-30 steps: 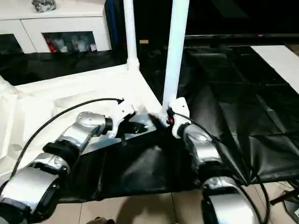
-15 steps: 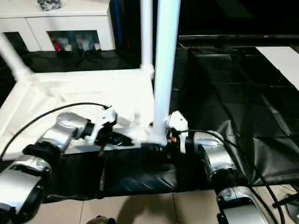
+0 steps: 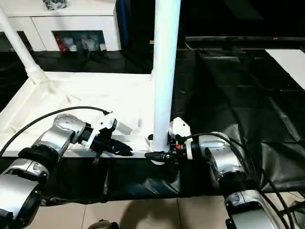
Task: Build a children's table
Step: Rotate leg to tighten
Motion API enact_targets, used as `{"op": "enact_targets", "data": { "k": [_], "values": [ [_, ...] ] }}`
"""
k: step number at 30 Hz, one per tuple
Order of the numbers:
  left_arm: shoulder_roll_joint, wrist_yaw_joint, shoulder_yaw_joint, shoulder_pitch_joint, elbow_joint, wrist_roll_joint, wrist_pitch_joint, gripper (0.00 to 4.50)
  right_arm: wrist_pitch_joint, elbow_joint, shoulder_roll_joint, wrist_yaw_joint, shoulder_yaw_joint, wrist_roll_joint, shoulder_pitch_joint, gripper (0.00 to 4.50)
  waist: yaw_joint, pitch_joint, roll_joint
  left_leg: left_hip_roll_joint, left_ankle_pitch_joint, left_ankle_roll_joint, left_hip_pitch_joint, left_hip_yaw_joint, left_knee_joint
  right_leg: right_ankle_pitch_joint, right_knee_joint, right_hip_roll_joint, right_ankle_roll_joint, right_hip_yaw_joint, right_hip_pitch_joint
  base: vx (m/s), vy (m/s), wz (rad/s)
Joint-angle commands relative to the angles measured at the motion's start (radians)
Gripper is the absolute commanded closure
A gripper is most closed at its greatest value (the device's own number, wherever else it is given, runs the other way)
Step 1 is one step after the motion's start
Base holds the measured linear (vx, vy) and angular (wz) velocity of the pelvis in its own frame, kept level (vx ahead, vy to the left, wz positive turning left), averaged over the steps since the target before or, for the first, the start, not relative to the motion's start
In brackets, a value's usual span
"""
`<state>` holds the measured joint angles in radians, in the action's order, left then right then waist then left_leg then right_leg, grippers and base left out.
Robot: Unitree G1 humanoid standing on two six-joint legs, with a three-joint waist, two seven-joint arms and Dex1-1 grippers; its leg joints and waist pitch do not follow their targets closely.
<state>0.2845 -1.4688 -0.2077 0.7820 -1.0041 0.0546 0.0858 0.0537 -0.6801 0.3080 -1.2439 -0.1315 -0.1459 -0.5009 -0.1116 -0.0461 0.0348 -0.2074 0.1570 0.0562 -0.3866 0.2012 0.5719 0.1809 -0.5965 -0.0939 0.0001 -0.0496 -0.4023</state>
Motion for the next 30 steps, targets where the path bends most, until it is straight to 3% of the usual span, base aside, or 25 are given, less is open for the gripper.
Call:
{"op": "enact_targets", "data": {
  "k": [1,3,4,6,8,9,14,17,22,26,30],
  "values": [
    [-0.047,0.042,0.005,0.020,0.023,-0.018,0.000,4.50,-0.046,-0.033,-0.041,0.140,0.015,0.018,0.003,1.74,0.004,0.062,-0.007,-0.029,0.272,-0.042,0.027,-0.012,-0.066,0.203,0.066,-0.050,-0.258,0.027,0.041,0.000,0.000,0.00],
    [-0.076,0.193,-0.002,0.035,0.007,0.026,-0.023,4.50,-0.082,-0.083,-0.099,0.361,0.052,0.040,-0.017,1.75,0.009,0.061,-0.009,-0.028,0.284,-0.026,0.026,-0.013,-0.069,0.234,0.069,-0.050,-0.243,0.028,0.040,0.000,0.000,0.00],
    [-0.076,0.195,-0.001,0.035,0.007,0.026,-0.023,4.50,-0.082,-0.083,-0.100,0.364,0.053,0.040,-0.017,1.75,0.011,0.061,-0.005,-0.028,0.284,-0.016,0.028,-0.014,-0.070,0.239,0.069,-0.051,-0.240,0.029,0.037,0.000,0.000,0.00],
    [-0.110,0.278,0.017,0.049,-0.005,0.021,-0.062,4.50,-0.098,-0.113,-0.138,0.487,0.073,0.047,-0.030,1.75,0.024,0.059,-0.007,-0.024,0.311,0.003,0.029,-0.015,-0.072,0.295,0.076,-0.051,-0.223,0.028,0.036,0.000,0.000,0.00],
    [-0.154,0.388,0.024,0.063,-0.016,0.031,-0.088,4.50,-0.101,-0.155,-0.184,0.636,0.089,0.068,-0.051,1.75,0.031,0.060,-0.008,-0.021,0.316,0.006,0.029,-0.016,-0.072,0.307,0.080,-0.050,-0.213,0.029,0.036,0.000,0.000,0.00],
    [-0.172,0.429,0.028,0.067,-0.021,0.032,-0.099,4.50,-0.101,-0.174,-0.202,0.688,0.099,0.069,-0.062,1.75,0.035,0.060,-0.002,-0.021,0.314,0.011,0.027,-0.018,-0.073,0.299,0.080,-0.050,-0.210,0.029,0.036,0.000,0.000,0.00],
    [-0.237,0.571,0.045,0.072,-0.030,0.031,-0.124,4.50,-0.072,-0.211,-0.266,0.798,0.121,0.073,-0.093,1.75,0.044,0.062,-0.008,-0.016,0.309,-0.010,0.025,-0.016,-0.069,0.266,0.083,-0.046,-0.208,0.028,0.039,0.000,0.000,0.00],
    [-0.256,0.575,0.046,0.065,-0.018,0.029,-0.108,4.50,-0.025,-0.214,-0.277,0.788,0.127,0.070,-0.096,1.05,0.043,0.063,-0.006,-0.016,0.307,-0.024,0.024,-0.015,-0.068,0.262,0.084,-0.046,-0.206,0.027,0.038,0.000,0.000,0.00],
    [-0.254,0.553,0.043,0.058,-0.005,0.025,-0.091,4.50,-0.003,-0.211,-0.268,0.750,0.129,0.062,-0.095,0.69,0.044,0.061,-0.007,-0.018,0.314,-0.031,0.023,-0.016,-0.070,0.272,0.085,-0.046,-0.204,0.027,0.038,0.000,0.000,0.00],
    [-0.197,0.450,0.022,0.039,0.010,0.029,-0.027,4.50,0.060,-0.207,-0.201,0.611,0.123,0.061,-0.084,0.39,0.041,0.064,-0.011,-0.018,0.295,-0.046,0.020,-0.014,-0.067,0.243,0.082,-0.047,-0.210,0.027,0.042,0.000,0.000,0.00],
    [-0.148,0.362,0.015,0.036,0.007,0.027,0.003,4.50,0.065,-0.167,-0.146,0.450,0.082,0.059,-0.062,0.39,0.034,0.068,-0.009,-0.020,0.225,-0.079,0.014,-0.011,-0.058,0.121,0.066,-0.043,-0.244,0.024,0.049,0.000,0.000,0.00]
  ]
}}
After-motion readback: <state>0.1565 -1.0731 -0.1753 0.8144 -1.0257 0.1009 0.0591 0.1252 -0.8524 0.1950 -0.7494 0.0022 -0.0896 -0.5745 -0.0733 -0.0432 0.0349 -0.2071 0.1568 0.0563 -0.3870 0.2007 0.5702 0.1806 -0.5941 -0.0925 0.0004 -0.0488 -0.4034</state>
